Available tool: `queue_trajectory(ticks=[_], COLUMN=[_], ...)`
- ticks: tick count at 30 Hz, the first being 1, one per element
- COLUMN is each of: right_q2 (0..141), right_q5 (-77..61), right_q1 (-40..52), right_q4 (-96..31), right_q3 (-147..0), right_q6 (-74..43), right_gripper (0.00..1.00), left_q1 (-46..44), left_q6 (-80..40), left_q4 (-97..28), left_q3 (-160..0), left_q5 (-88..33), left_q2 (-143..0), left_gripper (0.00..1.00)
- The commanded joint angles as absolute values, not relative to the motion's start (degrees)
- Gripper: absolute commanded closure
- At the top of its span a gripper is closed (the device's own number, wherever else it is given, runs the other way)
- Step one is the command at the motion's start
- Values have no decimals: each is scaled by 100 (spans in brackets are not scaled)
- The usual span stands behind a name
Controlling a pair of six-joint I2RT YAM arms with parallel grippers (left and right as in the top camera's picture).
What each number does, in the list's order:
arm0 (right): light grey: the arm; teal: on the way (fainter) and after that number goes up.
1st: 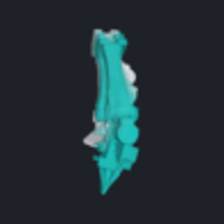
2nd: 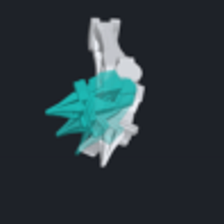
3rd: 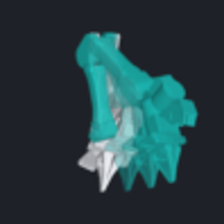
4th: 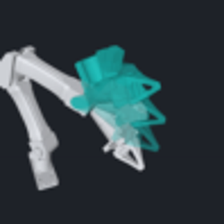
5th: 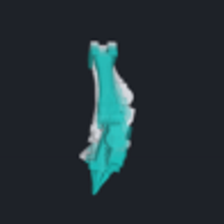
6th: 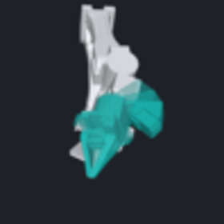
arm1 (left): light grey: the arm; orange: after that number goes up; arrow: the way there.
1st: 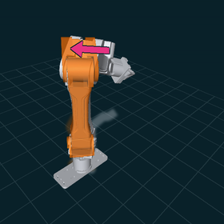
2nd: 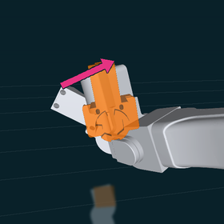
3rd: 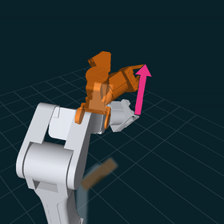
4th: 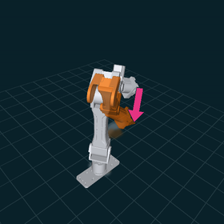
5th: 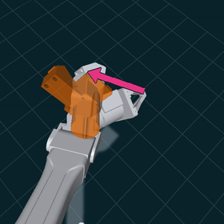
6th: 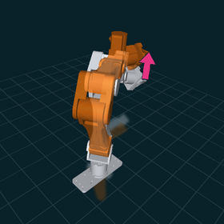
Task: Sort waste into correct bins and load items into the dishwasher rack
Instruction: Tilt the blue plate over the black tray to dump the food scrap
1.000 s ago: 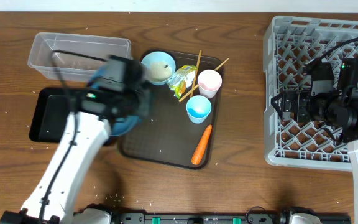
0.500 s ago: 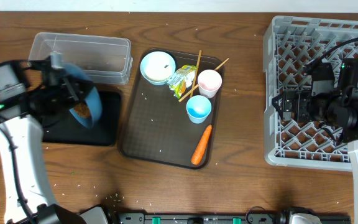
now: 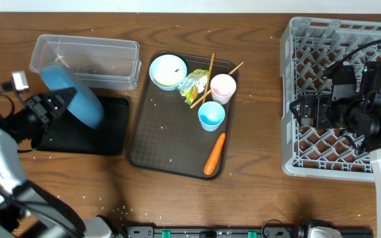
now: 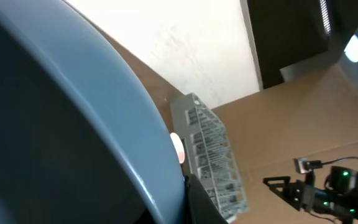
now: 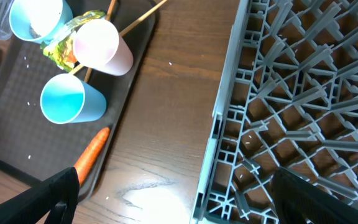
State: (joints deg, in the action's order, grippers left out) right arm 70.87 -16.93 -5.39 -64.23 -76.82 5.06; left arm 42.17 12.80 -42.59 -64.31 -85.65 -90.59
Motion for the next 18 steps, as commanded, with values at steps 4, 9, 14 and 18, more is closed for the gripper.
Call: queue_trajectory(ticks=[4,9,14,18], right_q2=[7089,7089,7089,7089], right_q5=[-1691,-1688,-1693,-1691], right_q1=[-484,-484,-484,-484], right_q4=[-6407,-6375,-6263,-6261], right_q3=[-7778,-7778,-7778,-7778], right_q6=[545,545,541,541], right_gripper=[8,7,7,7], left_q1=[4237,4152,3581,2596], left_q6=[1601,1474,1297,917], left_q4=[-4211,-4209,-4226,-4226], left_q3=[-6418,-6436,-6580,-6735], left_q5=[-9008,-8995,-8444,-6807], left_q2=[-9170,-9109,-8606,-7846], left_gripper=[94,94,94,94])
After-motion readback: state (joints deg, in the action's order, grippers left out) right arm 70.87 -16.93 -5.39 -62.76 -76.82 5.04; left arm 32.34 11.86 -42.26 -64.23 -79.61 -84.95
